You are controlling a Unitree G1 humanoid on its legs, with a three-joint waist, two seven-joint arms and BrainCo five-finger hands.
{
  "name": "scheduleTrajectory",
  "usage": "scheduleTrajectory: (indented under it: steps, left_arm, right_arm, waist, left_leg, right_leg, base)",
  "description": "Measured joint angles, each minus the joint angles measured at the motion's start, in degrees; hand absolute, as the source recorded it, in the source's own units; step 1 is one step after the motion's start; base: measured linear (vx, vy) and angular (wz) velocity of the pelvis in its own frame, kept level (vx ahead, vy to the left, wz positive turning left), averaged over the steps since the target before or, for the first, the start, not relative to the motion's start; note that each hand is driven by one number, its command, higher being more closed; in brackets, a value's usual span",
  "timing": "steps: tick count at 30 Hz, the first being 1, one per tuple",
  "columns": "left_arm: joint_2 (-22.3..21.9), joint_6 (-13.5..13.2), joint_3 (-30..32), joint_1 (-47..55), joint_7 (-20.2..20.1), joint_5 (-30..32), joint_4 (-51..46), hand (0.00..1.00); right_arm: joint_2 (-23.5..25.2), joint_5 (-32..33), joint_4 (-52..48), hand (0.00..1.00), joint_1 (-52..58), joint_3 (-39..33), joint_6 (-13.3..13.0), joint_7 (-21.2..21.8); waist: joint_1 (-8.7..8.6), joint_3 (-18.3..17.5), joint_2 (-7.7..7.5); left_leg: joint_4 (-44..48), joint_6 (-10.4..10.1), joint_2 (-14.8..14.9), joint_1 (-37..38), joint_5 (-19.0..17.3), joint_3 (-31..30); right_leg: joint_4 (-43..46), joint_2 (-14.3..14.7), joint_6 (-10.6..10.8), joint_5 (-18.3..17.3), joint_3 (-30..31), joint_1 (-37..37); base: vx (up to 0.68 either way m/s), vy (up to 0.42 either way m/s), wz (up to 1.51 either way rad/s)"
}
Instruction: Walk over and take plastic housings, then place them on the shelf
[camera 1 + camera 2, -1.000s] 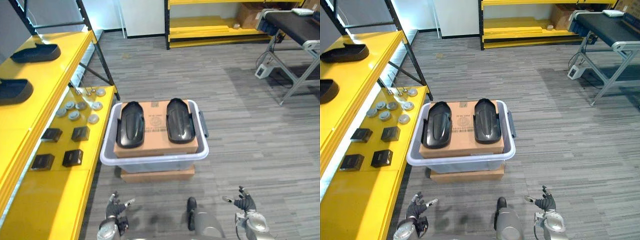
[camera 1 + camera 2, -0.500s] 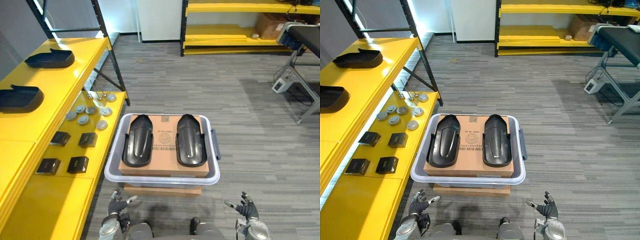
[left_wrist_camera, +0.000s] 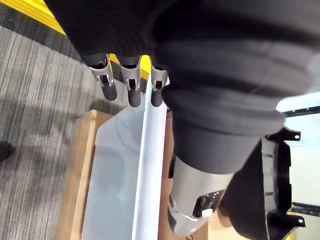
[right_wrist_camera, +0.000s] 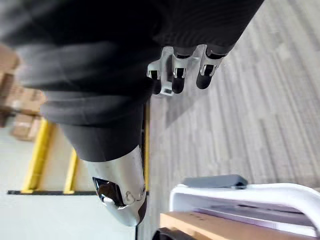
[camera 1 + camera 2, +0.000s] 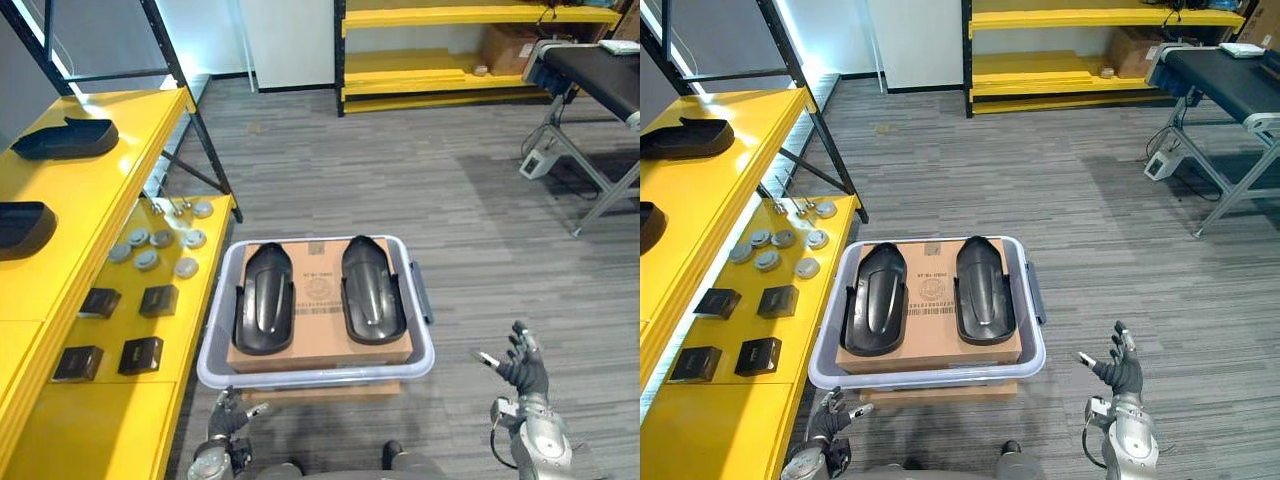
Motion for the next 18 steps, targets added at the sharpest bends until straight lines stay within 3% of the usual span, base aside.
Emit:
scheduleTrajectory:
  steps: [4, 10, 18]
  left_arm:
    - [0.0, 0.0, -0.18, -0.03, -0.08, 0.02, -0.01, 0.0]
    - [-0.01, 0.01, -0.6, -0.02, -0.13, 0.03, -0.08, 0.0]
    - [-0.05, 0.01, -1.73, -0.03, -0.06, 0.0, -1.03, 0.0]
  right_arm:
    - [-0.03, -4.61, 0.09, 0.0, -1.35, 2.1, 0.29, -0.05]
    - [0.0, -14.91, 6.59, 0.0, -8.64, 2.61, 3.88, -2.83]
    - [0.18, -20.25, 17.75, 0.0, -17.74, 2.88, 7.9, -7.52]
  waist:
    - [0.08, -0.6, 0.42]
    - [1.05, -0.95, 0.57]
    - [2.7, -0.91, 0.6]
  left_leg:
    - [-2.15, -0.1, -0.11, 0.21, 1.31, -1.17]
    - [-3.22, -0.1, -0.13, -0.59, 2.38, -2.89]
    - [-4.68, -0.14, -0.33, -1.94, 3.48, -4.31]
  right_leg:
    - [-0.25, 0.08, 0.0, 0.01, -1.31, -0.14]
    - [-0.98, 0.13, -0.04, 0.04, -3.1, -0.08]
    - [-1.53, 0.09, -0.27, 0.21, -4.57, -1.04]
  base:
    - [0.01, -0.023, 0.14]
    - [-0.01, -0.018, 0.14]
    - [-0.01, -0.008, 0.1]
